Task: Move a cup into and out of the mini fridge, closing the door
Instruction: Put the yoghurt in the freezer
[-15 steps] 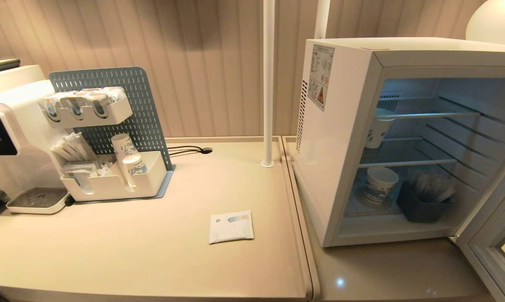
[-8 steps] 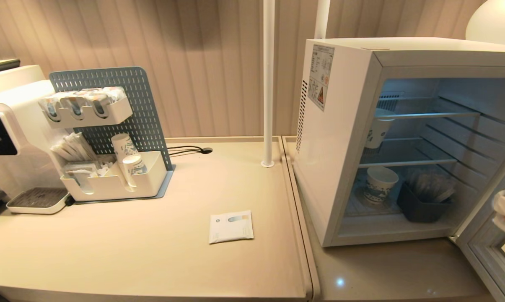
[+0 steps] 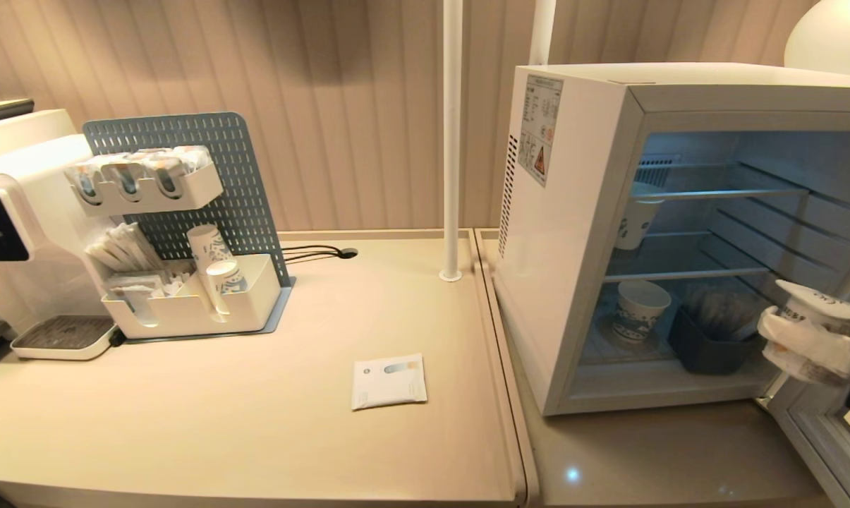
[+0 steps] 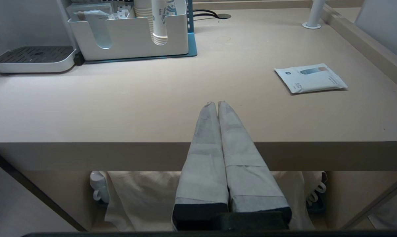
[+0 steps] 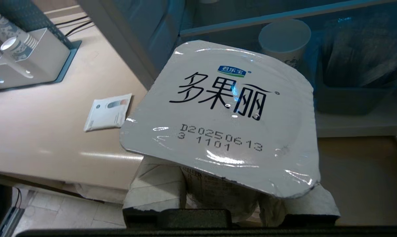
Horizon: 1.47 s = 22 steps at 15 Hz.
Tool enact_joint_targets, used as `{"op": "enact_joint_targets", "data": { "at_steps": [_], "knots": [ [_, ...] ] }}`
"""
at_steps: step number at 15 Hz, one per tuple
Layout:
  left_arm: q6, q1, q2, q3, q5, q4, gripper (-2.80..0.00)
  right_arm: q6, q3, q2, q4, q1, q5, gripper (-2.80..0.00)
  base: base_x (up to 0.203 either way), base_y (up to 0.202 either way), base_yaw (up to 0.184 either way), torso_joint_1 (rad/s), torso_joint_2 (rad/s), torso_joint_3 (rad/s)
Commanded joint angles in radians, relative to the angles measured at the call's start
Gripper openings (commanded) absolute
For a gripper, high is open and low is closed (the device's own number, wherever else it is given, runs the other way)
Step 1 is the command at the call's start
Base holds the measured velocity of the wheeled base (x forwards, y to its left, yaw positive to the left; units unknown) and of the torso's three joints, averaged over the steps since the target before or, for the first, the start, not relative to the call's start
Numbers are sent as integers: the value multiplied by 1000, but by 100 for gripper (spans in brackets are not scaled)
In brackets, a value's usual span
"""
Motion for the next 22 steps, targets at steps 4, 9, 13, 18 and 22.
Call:
{"op": "enact_joint_targets", "data": {
  "at_steps": [4, 9, 13, 18, 22],
  "knots": [
    [-1, 0, 2, 0, 0, 0, -280, 19, 0, 258, -185, -96, -3, -280, 0, 0, 0, 0, 0, 0],
    [-3, 0, 2, 1, 0, -1, -280, 2, -17, 438, -434, -170, -43, -280, 0, 0, 0, 0, 0, 0],
    [-3, 0, 2, 1, 0, -1, -280, -103, -44, 523, -556, -202, -66, -280, 0, 0, 0, 0, 0, 0],
    [-9, 0, 2, 1, 2, -1, -280, -163, -42, 668, -741, -228, -67, -280, 0, 0, 0, 0, 0, 0],
    [-9, 0, 2, 1, 2, -1, -280, -178, -53, 794, -862, -255, -67, -280, 0, 0, 0, 0, 0, 0]
  ]
}}
